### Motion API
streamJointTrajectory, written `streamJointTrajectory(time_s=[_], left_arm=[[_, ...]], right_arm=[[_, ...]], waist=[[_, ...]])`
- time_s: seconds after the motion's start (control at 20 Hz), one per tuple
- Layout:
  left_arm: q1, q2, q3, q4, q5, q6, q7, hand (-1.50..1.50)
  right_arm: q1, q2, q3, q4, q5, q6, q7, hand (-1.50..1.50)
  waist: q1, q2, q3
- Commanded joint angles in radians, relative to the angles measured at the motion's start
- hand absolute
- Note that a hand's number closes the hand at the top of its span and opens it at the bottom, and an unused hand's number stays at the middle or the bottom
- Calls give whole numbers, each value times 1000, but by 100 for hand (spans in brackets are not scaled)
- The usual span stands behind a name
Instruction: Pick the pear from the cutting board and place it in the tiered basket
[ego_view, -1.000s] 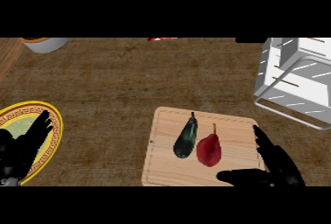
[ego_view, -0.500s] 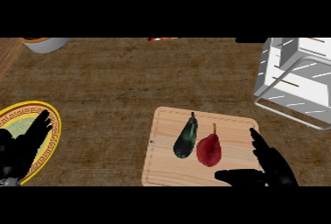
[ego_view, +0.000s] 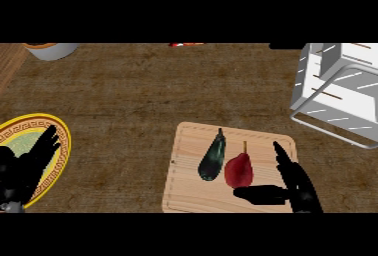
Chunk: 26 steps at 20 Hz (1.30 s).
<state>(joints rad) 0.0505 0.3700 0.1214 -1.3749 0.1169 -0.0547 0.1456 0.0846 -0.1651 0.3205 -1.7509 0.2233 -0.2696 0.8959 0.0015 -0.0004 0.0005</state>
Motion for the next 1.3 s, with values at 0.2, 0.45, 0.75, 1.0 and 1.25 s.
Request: streamJointTrajectory(time_s=[0.2, 0.45, 0.75, 1.0, 1.25], left_arm=[[-10, -28, 42, 10, -23, -53, 10, 0], [28, -30, 61, -6, -44, -72, -35, 0], [-25, -42, 69, 51, -67, -60, -21, 0], [2, -25, 79, -39, -53, -67, 36, 0], [-4, -82, 61, -22, -87, -46, 11, 0]], right_arm=[[-95, 83, -61, 163, 13, 22, -61, -150], [-97, 88, -82, 160, 19, 32, -58, -150], [-111, 130, -59, 255, 17, 45, -127, -150], [-101, 164, 47, 291, 87, -61, -287, 150], [-183, 164, -9, 375, 100, -154, -297, 150]], waist=[[0, 0, 0], [0, 0, -1], [0, 1, 0], [3, 0, 0], [2, 1, 0]])
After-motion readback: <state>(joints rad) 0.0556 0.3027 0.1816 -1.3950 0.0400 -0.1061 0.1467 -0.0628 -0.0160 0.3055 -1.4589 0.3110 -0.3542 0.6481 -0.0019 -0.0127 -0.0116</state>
